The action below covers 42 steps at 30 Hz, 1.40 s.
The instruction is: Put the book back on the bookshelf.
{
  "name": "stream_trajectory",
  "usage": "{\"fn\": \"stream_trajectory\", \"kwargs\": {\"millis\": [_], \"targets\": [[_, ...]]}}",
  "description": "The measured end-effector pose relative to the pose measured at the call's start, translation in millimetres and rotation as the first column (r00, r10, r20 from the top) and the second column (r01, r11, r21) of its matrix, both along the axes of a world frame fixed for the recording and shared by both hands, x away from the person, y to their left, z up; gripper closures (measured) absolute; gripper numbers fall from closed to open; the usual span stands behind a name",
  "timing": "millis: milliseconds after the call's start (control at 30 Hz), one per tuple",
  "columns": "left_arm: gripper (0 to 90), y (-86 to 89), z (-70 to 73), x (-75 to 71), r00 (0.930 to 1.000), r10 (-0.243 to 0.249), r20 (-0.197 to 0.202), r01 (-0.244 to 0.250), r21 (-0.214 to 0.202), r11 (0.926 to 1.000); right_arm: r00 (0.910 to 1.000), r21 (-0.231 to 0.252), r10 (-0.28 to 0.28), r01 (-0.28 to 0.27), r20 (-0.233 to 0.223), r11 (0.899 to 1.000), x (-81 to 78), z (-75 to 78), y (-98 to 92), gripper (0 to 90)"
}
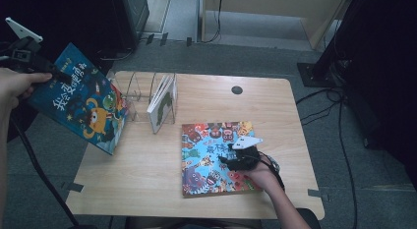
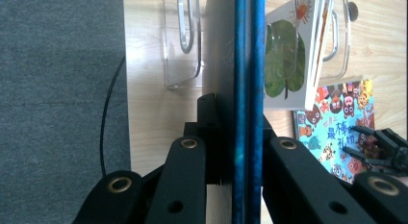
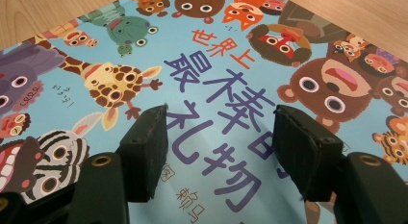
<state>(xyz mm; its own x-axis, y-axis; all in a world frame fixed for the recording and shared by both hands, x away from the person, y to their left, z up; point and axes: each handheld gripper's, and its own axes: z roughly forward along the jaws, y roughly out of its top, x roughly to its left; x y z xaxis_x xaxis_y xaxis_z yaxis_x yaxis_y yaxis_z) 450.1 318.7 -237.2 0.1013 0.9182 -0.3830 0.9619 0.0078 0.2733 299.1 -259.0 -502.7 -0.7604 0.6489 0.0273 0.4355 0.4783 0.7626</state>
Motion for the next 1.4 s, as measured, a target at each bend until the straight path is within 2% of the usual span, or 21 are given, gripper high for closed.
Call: {"fn": "stream_trajectory", "kwargs": {"millis": [233, 667, 800, 1067, 1233, 1300, 1400], "targets": [[83.1, -8.3, -3.9, 15.1, 0.9998, -0.017, -0.009, 0.017, 0.012, 0.9998, 1.0, -0.001, -0.002, 0.002, 0.002, 1.0, 0.0, 0.0, 0.1, 38.0], [83.1, -14.2, -9.9, 40.9, 1.0, -0.006, -0.005, 0.006, -0.002, 1.0, 0.9999, -0.001, -0.013, 0.013, 0.003, 1.0, -1.0, 0.0, 0.8, 38.2], [83.2, -13.4, -12.1, 45.2, 0.9999, 0.005, 0.011, -0.005, -0.006, 1.0, 0.9998, -0.001, -0.018, 0.018, 0.003, 1.0, -2.2, 0.0, 0.5, 38.1], [82.5, -13.5, -20.4, 51.8, 0.9998, 0.01, 0.019, -0.01, -0.006, 0.9999, 0.9997, -0.002, -0.023, 0.023, 0.002, 1.0, -3.8, 0.1, 0.1, 37.9], [82.2, -12.4, -22.6, 52.6, 0.9989, 0.014, 0.045, -0.014, -0.004, 0.9999, 0.9997, 0.0, -0.024, 0.024, 0.001, 1.0, -4.2, 0.0, -0.3, 37.9], [80.1, -11.5, -22.7, 52.6, 0.9986, 0.016, 0.05, -0.015, -0.023, 0.9996, 0.9997, -0.001, -0.024, 0.024, 0.001, 1.0, -4.2, 0.0, -0.3, 37.9], [71.9, -10.6, -22.3, 52.3, 0.9987, 0.009, 0.049, -0.009, -0.009, 0.9999, 0.9997, -0.001, -0.024, 0.024, 0.001, 1.0, -4.2, 0.0, -0.2, 37.9]]}}
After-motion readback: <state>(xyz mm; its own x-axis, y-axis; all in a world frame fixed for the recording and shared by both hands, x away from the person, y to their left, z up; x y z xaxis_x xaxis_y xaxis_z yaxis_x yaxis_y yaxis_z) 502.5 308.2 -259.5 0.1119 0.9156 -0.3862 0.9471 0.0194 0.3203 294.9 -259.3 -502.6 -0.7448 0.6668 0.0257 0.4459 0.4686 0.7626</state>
